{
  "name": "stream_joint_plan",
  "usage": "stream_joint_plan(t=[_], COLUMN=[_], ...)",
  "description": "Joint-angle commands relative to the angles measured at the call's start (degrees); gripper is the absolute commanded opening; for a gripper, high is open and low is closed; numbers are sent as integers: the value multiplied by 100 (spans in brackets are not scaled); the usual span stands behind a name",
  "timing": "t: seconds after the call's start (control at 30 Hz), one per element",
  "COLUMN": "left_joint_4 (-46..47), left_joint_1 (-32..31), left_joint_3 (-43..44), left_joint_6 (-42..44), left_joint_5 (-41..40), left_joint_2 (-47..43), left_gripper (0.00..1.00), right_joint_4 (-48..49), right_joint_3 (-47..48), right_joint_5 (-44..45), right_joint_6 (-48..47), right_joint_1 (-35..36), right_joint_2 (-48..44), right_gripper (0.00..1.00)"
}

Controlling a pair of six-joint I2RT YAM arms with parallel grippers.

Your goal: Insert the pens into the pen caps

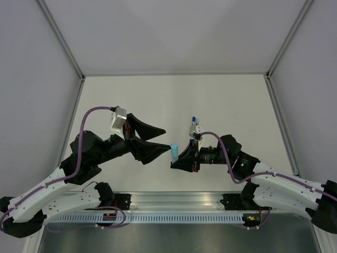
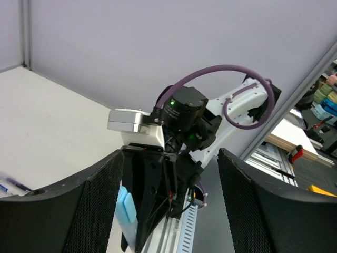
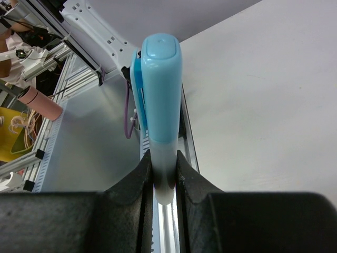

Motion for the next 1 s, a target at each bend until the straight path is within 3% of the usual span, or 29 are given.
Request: stream_joint_plan(t=[0.0,0.3,0.63,0.83,0.93,0.97], left_joint_4=[-437,-164,-6,284,416,512], left_joint_1=[-19,-27,-19,-27,-27,-19], left_joint_3=[185,142,-253,-526,-649,-684], left_joint_6=[392,409,480,392,296,278], left_joint_5=[-372,-266,-266,-178,-47,-3], left_joint_2=[323,964,1070,991,982,982], left_gripper=[77,75,69,61,51,43], right_joint_4=[328,416,495,539,557,557], right_joint_3=[242,233,207,189,172,180], right_joint_5=[-347,-435,-462,-453,-435,-435], right_joint_6=[-39,32,67,93,120,111], right_joint_1=[-16,-7,2,2,2,2], right_joint_2=[-35,26,44,44,44,44], right_gripper=[0,0,0,0,0,0])
